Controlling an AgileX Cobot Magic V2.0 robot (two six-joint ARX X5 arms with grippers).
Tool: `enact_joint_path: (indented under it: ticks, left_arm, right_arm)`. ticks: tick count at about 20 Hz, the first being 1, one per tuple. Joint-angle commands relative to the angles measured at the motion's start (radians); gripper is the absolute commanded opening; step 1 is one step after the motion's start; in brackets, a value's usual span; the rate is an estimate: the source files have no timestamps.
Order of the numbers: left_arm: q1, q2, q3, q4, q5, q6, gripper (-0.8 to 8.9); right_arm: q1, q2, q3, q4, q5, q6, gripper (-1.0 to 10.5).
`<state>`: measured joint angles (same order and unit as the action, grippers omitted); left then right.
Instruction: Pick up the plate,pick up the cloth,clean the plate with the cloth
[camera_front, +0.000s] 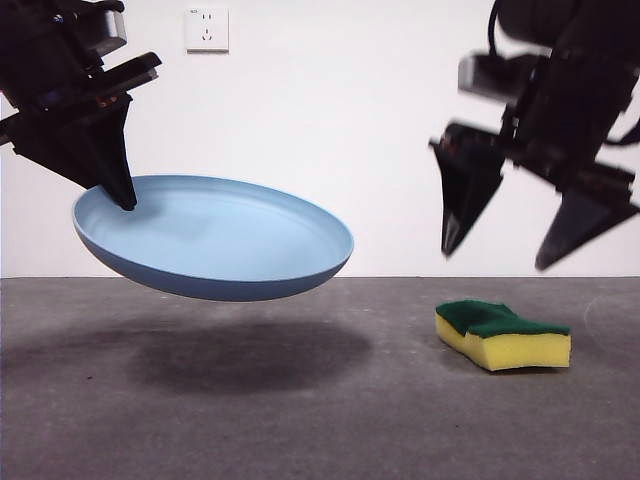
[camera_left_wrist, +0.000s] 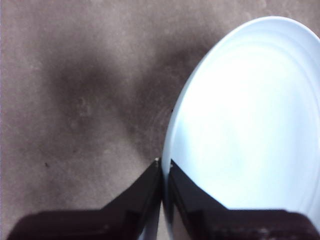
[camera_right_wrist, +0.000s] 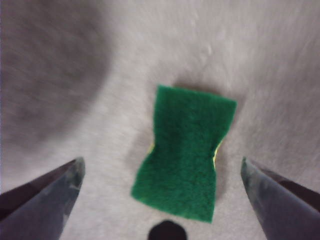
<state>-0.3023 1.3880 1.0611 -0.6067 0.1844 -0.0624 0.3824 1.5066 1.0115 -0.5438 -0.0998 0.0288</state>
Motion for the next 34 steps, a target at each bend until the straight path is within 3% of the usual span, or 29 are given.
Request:
enact_joint_path:
  ticks: [1, 7, 13, 15, 23, 28, 34]
  left_arm:
    - [-0.007, 0.002, -0.007, 0.006, 0.0, 0.011, -0.08]
    - [-0.013, 0.002, -0.007, 0.006, 0.002, 0.011, -0.08]
    - [-0.013, 0.002, -0.007, 0.006, 0.002, 0.011, -0.08]
    - [-0.013, 0.002, -0.007, 0.006, 0.002, 0.011, -0.08]
    - [-0.031, 0.005, -0.007, 0.037, -0.01, 0.01, -0.08]
    - [-0.06, 0.014, -0.007, 0.098, -0.087, -0.016, -0.08]
    - [-0.129, 0.023, -0.007, 0.121, -0.065, -0.076, -0.08]
  right_arm:
    - [0.0, 0.065, 0.0, 0.013, 0.006, -0.008, 5.3]
    - [0.0, 0.167, 0.0, 0.056, 0.007, -0.008, 5.2]
    - [0.0, 0.186, 0.0, 0.058, 0.055, -0.014, 0.8]
    - [0.0, 0.186, 0.0, 0.058, 0.055, -0.021, -0.1]
    - [0.014, 0.121, 0.0, 0.059, 0.034, -0.01, -0.1]
    - [0.054, -0.069, 0.0, 0.059, -0.113, 0.059, -0.1]
    - [0.239, -0.235, 0.0, 0.114, -0.076, 0.127, -0.1]
